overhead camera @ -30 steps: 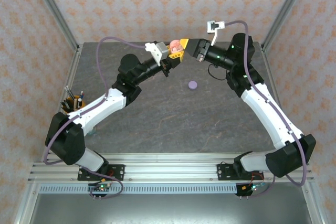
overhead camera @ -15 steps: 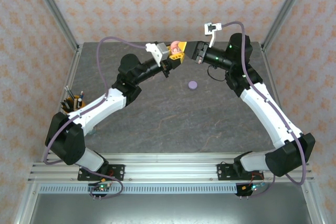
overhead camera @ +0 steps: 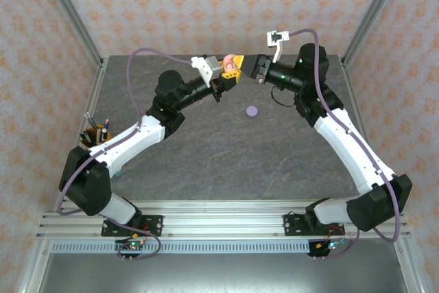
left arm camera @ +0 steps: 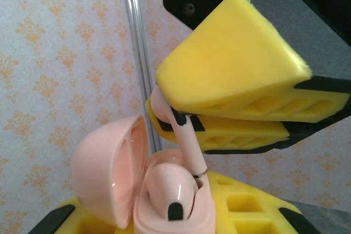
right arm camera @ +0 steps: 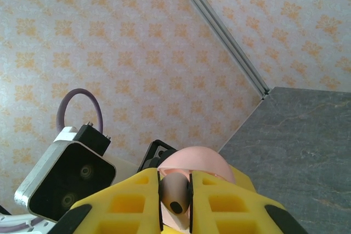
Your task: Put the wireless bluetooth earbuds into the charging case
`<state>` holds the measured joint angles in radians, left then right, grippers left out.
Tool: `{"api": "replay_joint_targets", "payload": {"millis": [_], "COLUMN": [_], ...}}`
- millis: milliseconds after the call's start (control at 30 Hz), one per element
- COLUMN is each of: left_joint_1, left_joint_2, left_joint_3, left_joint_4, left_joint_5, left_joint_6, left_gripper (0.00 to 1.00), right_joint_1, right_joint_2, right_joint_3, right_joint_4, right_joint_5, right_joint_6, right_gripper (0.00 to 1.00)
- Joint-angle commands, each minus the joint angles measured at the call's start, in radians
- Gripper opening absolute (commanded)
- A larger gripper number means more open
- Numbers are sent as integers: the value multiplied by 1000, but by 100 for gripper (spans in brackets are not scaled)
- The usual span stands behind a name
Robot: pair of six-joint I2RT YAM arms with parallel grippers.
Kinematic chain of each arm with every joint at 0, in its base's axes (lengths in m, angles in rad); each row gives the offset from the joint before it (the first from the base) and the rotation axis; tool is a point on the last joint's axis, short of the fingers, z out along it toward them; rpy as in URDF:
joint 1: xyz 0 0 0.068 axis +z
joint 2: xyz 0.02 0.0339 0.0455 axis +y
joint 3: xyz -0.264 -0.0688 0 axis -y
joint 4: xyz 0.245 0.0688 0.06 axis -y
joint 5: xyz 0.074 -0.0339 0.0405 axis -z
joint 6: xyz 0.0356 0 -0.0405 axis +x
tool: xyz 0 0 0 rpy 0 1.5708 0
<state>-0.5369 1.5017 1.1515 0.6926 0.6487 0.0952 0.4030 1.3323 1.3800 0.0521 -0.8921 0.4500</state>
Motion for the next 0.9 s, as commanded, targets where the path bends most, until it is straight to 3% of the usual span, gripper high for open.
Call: {"api": "replay_joint_targets", "payload": {"millis": [0,300,600,733,867], "left_joint_1": [-1,-1,-2,-4,-5], "left_joint_2": [-21,-28,-26,-24,-26], "left_joint_3": [23,23,30,30,26], "left_joint_4": [27,28,25,26,25], "left_joint_5": [25,25,20,22,22], "left_joint_6": [9,9,6,5,5], "left_gripper": [0,0,0,0,0], "right_joint_1": [-6,-9,-9,-9,-10], "right_joint_2": [-28,-24,-21,-21,-25], "right_joint_3": [20,13,30,31,28], "right_joint_4": [-13,-14,-106,-132,-142], "right_joint_5": [16,2,-58,-39,3], "right_joint_6": [-26,-25,-120,-139,-142], "right_gripper": [17,16,16,20,32]}}
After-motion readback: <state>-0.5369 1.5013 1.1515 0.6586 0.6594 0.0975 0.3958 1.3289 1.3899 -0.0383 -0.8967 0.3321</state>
